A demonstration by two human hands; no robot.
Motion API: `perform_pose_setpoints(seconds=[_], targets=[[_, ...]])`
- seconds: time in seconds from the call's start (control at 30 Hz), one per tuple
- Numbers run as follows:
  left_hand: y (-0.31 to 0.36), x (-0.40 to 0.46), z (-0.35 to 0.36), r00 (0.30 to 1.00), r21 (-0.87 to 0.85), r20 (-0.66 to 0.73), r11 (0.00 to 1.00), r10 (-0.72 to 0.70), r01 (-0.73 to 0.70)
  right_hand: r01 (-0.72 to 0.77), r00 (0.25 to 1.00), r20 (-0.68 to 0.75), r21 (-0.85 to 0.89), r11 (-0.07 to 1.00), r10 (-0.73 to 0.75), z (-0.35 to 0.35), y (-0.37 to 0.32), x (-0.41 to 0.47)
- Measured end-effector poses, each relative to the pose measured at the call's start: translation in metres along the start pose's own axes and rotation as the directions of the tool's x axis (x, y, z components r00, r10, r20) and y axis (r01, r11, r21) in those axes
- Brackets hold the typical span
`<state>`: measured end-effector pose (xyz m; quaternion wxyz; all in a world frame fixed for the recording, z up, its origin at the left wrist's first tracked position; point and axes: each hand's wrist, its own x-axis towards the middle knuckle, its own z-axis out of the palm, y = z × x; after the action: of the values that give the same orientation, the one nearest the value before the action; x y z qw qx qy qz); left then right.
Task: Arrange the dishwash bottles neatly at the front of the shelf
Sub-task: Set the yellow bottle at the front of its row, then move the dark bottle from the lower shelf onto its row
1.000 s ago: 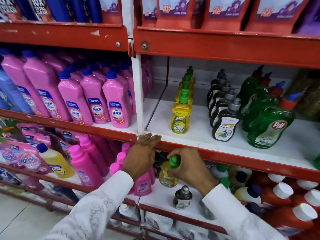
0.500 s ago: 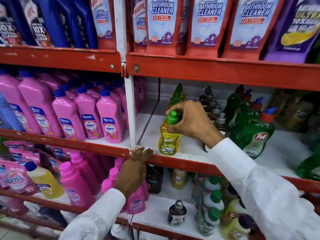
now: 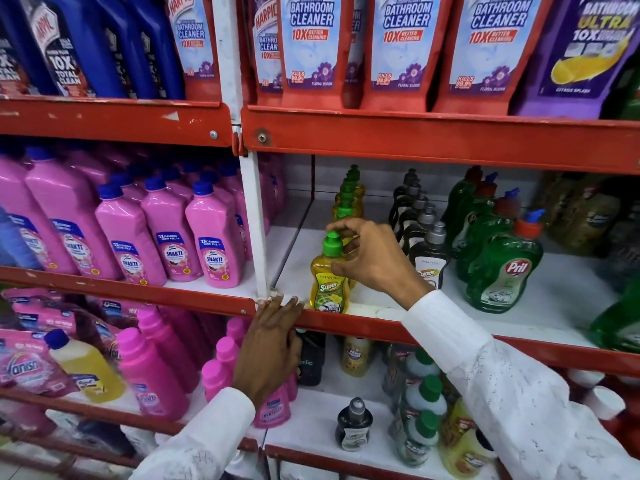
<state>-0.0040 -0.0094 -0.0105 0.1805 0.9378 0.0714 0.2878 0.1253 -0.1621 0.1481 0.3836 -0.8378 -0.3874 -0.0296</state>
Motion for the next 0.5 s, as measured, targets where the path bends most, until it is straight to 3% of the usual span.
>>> perform_pose_setpoints(seconds=[0.17,0.27,0.4,0.5], targets=[[0.030,-0.011,0.016,0.990,0.023,-0.043,0.991,0.136,-0.135,0.077,0.969,-0.232,-0.046,0.996,-0.086,-0.005,0.020,-0.057],[0.047,-0.006,0.024,0.965,-0.024,0.001,0.965,0.261,-0.261,0.026,0.953,-0.302,-0.034,0.999,-0.035,0.004,0.049,-0.113],[0.061,0.006,0.035,0.901,-0.031,0.148,0.913,0.407,-0.407,-0.134,0.969,-0.211,-0.016,0.991,0.127,0.048,0.101,-0.164],[0.068,0.012,0.040,0.871,0.022,0.257,0.899,0.418,-0.438,-0.260,0.965,-0.047,-0.035,0.965,0.258,0.099,0.130,-0.181]])
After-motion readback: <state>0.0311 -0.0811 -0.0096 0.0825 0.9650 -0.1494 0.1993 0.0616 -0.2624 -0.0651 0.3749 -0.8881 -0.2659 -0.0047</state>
